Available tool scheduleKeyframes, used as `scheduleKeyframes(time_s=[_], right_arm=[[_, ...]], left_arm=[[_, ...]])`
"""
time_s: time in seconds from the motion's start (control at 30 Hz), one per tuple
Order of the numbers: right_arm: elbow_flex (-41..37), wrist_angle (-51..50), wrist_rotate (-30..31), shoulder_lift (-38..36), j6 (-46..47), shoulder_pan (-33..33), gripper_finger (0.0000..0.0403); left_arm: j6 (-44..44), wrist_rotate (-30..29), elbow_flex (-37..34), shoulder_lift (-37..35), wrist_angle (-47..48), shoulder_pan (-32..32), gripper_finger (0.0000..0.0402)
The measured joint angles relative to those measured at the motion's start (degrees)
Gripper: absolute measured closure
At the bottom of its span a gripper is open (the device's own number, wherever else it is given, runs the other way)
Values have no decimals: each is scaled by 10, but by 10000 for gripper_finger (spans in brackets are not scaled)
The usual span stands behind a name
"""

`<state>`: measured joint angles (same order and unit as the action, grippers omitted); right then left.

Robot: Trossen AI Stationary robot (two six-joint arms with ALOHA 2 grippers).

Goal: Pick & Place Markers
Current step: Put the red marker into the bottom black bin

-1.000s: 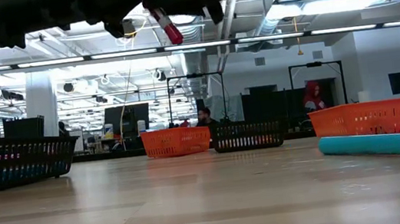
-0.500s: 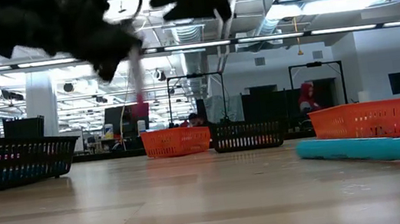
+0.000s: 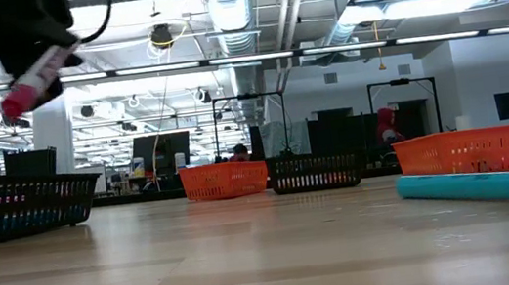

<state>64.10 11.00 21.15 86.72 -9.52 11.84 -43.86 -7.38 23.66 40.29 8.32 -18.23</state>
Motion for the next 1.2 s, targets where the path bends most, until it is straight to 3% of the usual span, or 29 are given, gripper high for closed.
scheduleKeyframes(time_s=[0.2,0.33,0.53,0.77,1.2], right_arm=[[0,-2,-2,-9,-14,-5,184],[0,-1,-2,-13,-79,-15,184],[0,-3,-2,-12,-97,-31,184],[0,16,-2,-12,-105,-54,184],[0,23,-2,-12,-90,-80,184]], left_arm=[[-158,-17,0,-27,141,-26,325],[-223,-34,2,-24,143,-32,325],[-237,-29,19,-24,164,-32,324],[-317,-2,19,-24,294,-32,324],[-316,-18,20,17,301,-32,315]])
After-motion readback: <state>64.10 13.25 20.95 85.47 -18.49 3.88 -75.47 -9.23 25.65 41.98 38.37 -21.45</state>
